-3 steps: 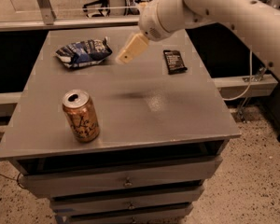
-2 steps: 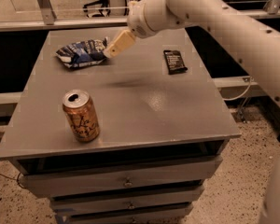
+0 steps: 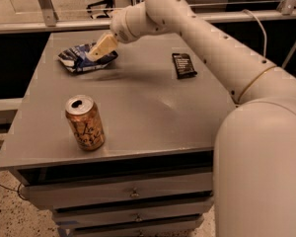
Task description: Pick blue chip bag
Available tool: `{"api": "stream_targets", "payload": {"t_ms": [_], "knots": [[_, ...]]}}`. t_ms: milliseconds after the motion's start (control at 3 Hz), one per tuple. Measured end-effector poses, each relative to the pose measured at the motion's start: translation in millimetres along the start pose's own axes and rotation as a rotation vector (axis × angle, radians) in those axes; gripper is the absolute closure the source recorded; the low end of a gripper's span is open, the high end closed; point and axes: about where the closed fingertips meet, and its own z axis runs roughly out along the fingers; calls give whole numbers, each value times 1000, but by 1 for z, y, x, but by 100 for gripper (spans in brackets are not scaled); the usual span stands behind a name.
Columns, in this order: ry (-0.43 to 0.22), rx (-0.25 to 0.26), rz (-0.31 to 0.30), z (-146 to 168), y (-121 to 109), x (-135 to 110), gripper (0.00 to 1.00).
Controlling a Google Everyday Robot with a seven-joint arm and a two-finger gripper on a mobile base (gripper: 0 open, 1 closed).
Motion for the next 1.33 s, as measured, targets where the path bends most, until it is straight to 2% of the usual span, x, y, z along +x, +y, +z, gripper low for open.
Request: {"api": "stream_targets", "payload": {"t_ms": [333,667,1333], "knots": [[-3,-44,30,30,7,4,0],[17,-79,52,46,14,13,16],[66,-114,91,53,25,34,63]]}}
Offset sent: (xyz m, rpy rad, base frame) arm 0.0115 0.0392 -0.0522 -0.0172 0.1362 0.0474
